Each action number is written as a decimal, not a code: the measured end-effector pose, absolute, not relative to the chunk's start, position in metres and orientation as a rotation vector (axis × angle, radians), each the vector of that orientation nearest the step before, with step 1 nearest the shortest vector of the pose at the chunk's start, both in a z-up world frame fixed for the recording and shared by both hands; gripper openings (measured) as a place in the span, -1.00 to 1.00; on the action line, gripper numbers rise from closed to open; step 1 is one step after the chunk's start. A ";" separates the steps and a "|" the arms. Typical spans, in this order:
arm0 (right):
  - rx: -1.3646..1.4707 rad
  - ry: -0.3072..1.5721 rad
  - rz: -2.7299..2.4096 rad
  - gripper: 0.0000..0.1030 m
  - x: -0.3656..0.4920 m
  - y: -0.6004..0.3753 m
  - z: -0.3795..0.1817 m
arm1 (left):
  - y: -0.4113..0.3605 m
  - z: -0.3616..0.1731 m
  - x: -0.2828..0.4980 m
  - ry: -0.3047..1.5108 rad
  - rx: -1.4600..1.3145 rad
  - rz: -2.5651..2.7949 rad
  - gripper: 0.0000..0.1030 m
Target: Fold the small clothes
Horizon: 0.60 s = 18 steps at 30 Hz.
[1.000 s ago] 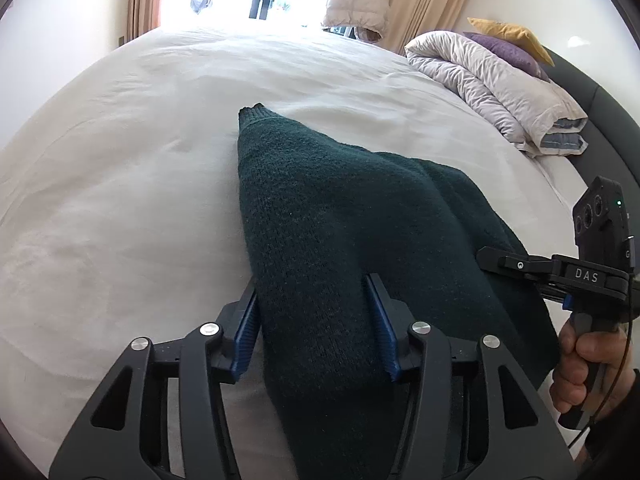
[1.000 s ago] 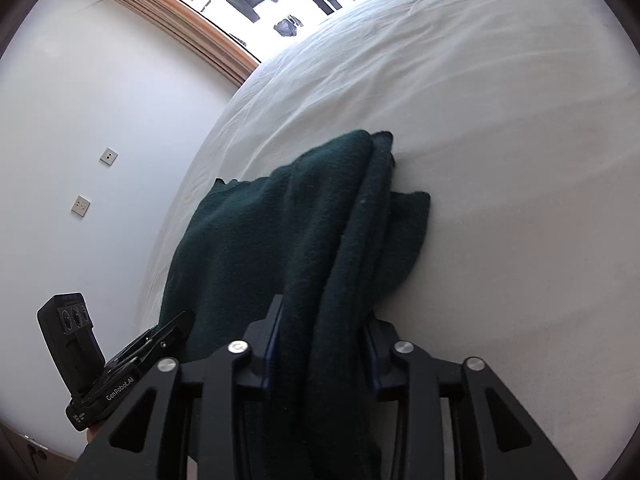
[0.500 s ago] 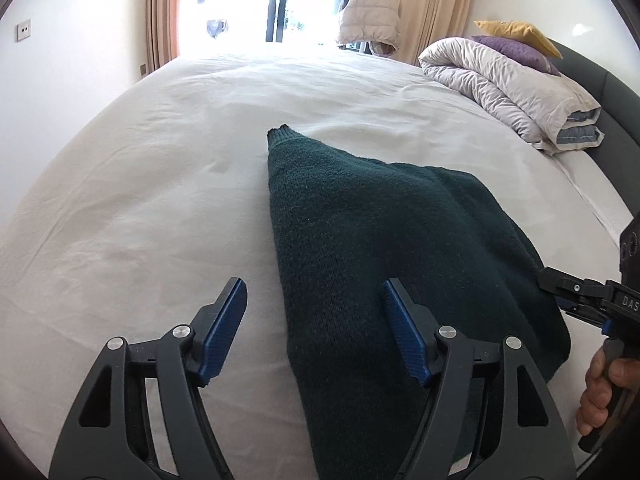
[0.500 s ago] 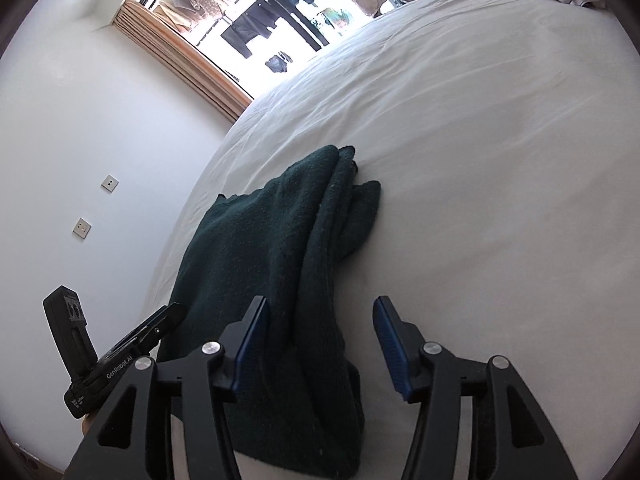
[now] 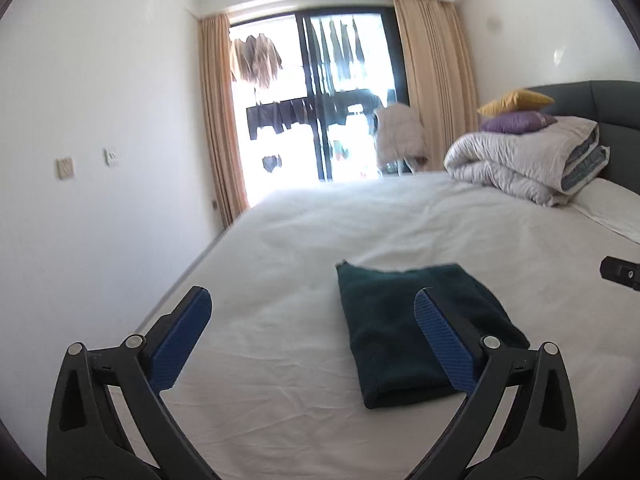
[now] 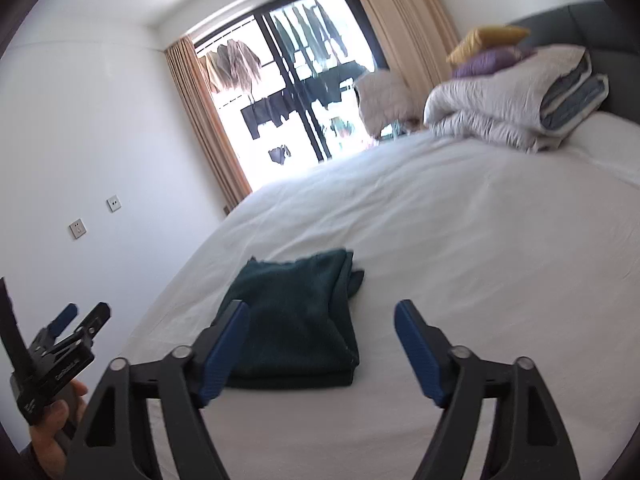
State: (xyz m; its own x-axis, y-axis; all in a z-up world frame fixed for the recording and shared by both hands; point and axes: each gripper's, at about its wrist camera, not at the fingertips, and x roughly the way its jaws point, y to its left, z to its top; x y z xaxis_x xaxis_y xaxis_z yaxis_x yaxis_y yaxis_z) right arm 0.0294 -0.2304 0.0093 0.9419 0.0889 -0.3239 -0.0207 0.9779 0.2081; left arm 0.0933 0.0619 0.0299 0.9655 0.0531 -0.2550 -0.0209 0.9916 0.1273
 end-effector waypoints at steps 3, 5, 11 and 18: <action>0.163 0.167 -0.007 1.00 -0.012 -0.222 0.039 | 0.058 0.060 0.034 0.117 0.135 0.082 1.00; 0.121 0.109 -0.036 1.00 -0.029 -0.215 0.056 | 0.055 0.077 0.002 0.063 0.133 0.083 1.00; 0.024 0.020 -0.022 1.00 -0.069 -0.192 0.089 | 0.065 0.108 -0.056 0.096 0.046 0.065 1.00; 0.031 0.123 0.048 1.00 -0.083 -0.182 0.101 | 0.081 0.113 -0.090 0.176 0.026 0.068 1.00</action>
State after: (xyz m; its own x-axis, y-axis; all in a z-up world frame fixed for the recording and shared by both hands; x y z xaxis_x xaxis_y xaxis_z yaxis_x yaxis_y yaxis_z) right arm -0.0827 -0.1819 0.1006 0.9913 0.0495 -0.1217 -0.0457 0.9984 0.0339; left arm -0.0896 0.0814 0.1126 0.9822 0.0696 -0.1743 -0.0649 0.9974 0.0322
